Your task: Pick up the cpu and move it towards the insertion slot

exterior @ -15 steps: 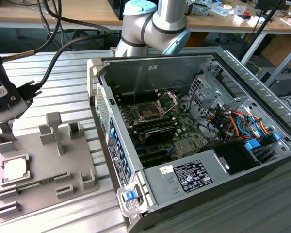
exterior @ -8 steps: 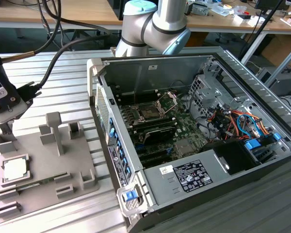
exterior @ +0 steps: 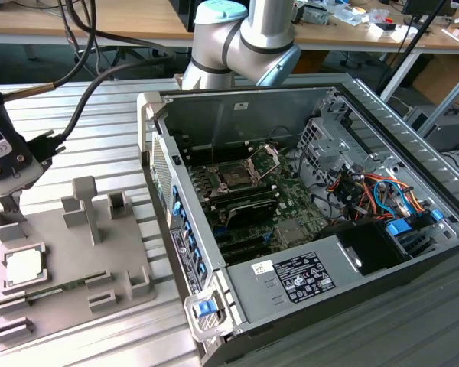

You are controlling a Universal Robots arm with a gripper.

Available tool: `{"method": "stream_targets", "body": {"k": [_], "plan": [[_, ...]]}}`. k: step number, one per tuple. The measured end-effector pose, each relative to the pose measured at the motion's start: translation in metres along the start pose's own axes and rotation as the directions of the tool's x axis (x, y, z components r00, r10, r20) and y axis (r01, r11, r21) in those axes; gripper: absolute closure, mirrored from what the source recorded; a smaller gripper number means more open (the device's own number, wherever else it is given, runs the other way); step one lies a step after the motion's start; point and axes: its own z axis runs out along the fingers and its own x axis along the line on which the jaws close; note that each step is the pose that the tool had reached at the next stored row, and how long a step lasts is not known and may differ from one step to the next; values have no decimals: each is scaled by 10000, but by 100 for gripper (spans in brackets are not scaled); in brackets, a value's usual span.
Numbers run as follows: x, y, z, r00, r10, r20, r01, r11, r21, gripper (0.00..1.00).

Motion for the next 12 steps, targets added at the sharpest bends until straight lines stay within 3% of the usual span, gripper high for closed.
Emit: {"method": "stream_targets", "body": {"k": [12], "plan": [[4, -1, 29, 10000, 0, -1, 0, 10000, 0, 89]]}}
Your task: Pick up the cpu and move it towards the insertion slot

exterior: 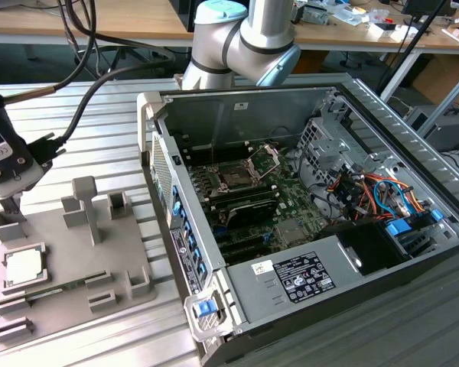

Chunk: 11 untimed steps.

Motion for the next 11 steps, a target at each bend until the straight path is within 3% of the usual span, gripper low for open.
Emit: {"method": "stream_targets", "body": {"k": [11], "plan": [[2, -1, 23, 10000, 0, 1, 0, 10000, 0, 89]]}}
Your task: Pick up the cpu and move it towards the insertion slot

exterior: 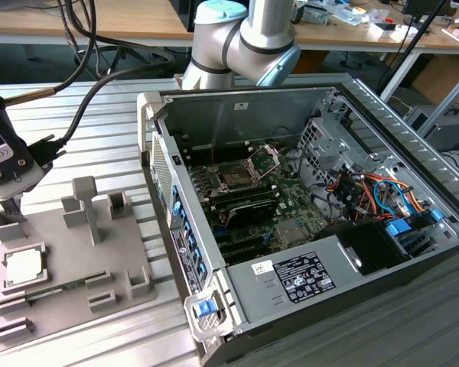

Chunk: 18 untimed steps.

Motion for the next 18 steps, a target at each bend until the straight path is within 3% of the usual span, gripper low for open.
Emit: {"method": "stream_targets", "body": {"k": [18], "plan": [[3, -1, 37, 10000, 0, 0, 0, 10000, -1, 89]]}}
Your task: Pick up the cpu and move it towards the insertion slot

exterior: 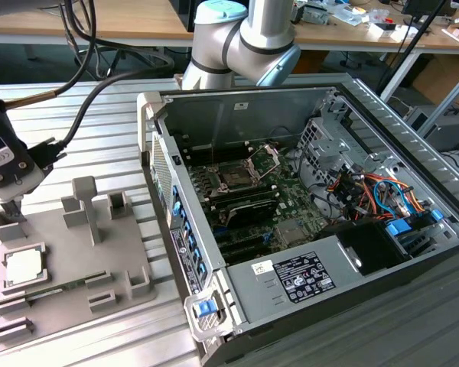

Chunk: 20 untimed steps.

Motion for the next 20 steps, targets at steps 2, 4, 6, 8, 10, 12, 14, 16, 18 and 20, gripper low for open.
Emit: {"method": "stream_targets", "body": {"k": [2, 4, 6, 8, 10, 12, 14, 16, 18, 20], "plan": [[1, 0, 4, 10000, 0, 0, 0, 10000, 1, 89], [1, 0, 7, 10000, 0, -1, 0, 10000, 1, 89], [2, -1, 10, 10000, 0, 0, 0, 10000, 1, 89], [2, -1, 15, 10000, 0, -1, 0, 10000, 1, 89], [3, -1, 19, 10000, 0, 1, 0, 10000, 1, 89], [4, -1, 22, 10000, 0, 0, 0, 10000, 1, 89], [5, -1, 25, 10000, 0, -1, 0, 10000, 1, 89], [6, -1, 31, 10000, 0, 0, 0, 10000, 1, 89], [7, -1, 35, 10000, -1, 0, 1, 10000, 0, 89], [8, -1, 38, 10000, 0, 0, 0, 10000, 1, 89]]}}
